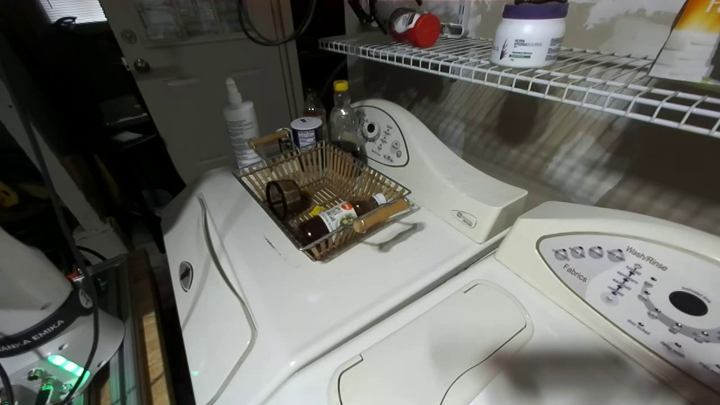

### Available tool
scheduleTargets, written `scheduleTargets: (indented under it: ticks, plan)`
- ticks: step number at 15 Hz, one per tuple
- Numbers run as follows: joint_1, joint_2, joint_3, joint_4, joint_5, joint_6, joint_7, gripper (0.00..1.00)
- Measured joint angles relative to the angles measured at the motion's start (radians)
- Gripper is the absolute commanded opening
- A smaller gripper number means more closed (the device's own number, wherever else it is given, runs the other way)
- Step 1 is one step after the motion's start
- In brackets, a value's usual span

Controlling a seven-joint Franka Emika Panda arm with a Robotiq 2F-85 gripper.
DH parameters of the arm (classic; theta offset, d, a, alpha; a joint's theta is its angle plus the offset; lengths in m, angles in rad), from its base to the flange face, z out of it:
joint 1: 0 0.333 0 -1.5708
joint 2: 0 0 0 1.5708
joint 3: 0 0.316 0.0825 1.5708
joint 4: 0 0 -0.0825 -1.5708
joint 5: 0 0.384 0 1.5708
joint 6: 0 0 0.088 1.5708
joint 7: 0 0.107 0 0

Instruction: Put the red bottle bottom first on the metal rack

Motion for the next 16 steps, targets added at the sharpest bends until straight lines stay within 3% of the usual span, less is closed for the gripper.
scheduleTargets:
  ticks: [8,16]
  plan:
    - [0.0,0.016,0.023,0.029,0.021,-0.072,0.0,1.0]
    - [-0.021,0.004,0.007,0.142,0.152,-0.163,0.248,1.0]
